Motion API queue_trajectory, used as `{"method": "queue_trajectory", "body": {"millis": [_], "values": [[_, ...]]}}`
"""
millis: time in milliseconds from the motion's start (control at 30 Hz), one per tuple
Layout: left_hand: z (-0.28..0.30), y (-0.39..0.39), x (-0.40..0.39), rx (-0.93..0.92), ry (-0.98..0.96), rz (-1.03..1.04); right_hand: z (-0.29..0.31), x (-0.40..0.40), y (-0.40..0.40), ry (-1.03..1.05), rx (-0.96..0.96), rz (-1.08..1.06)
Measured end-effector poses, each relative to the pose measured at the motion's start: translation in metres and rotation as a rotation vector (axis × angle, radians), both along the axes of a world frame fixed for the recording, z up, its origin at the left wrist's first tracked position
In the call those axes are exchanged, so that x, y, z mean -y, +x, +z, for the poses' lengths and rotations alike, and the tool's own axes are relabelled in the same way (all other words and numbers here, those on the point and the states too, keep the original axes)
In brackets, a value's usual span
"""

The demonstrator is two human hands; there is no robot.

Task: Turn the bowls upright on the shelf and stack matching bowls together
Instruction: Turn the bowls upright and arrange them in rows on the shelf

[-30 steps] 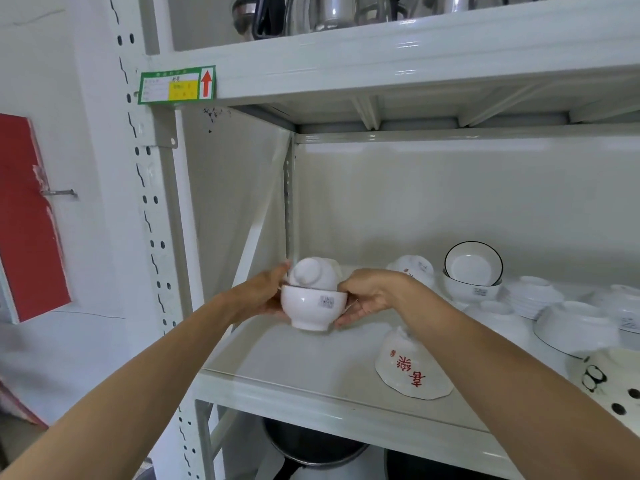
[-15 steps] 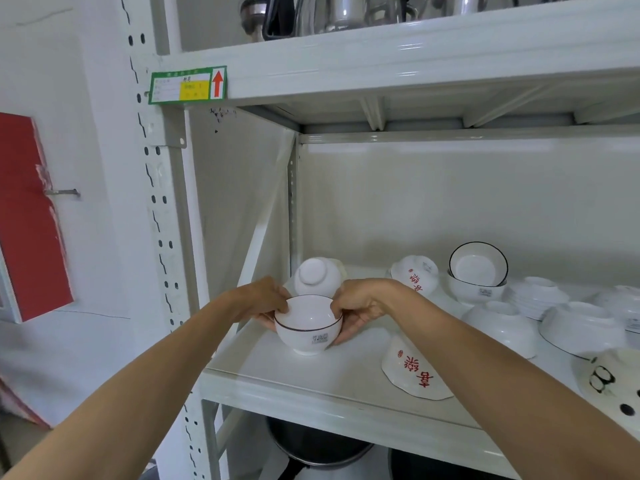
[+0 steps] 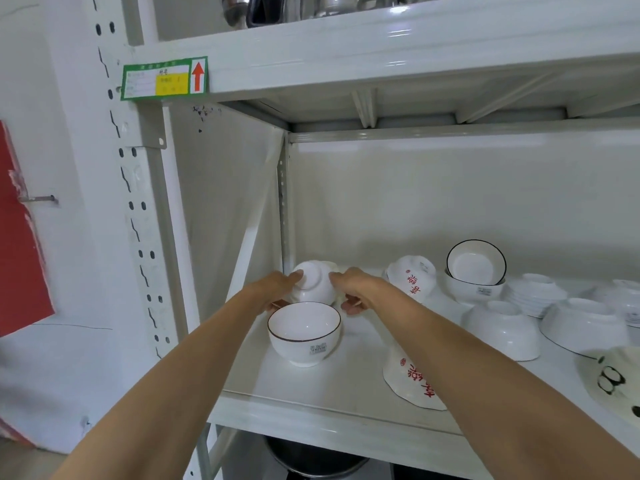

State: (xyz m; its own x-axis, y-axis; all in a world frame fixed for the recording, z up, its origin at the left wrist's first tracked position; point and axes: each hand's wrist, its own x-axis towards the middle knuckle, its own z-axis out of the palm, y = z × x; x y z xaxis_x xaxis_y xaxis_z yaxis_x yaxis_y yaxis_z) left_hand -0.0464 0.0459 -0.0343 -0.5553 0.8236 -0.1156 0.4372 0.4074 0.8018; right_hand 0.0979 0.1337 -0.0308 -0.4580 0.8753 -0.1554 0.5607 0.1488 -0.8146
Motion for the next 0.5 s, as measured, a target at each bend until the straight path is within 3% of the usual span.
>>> {"method": "queue_trajectory", "body": {"millis": [500], "values": [[-0.018, -0.020, -0.030, 0.182, 0.156, 0.020, -0.006, 0.000, -0.022, -0.102, -0.198, -0.096]]}}
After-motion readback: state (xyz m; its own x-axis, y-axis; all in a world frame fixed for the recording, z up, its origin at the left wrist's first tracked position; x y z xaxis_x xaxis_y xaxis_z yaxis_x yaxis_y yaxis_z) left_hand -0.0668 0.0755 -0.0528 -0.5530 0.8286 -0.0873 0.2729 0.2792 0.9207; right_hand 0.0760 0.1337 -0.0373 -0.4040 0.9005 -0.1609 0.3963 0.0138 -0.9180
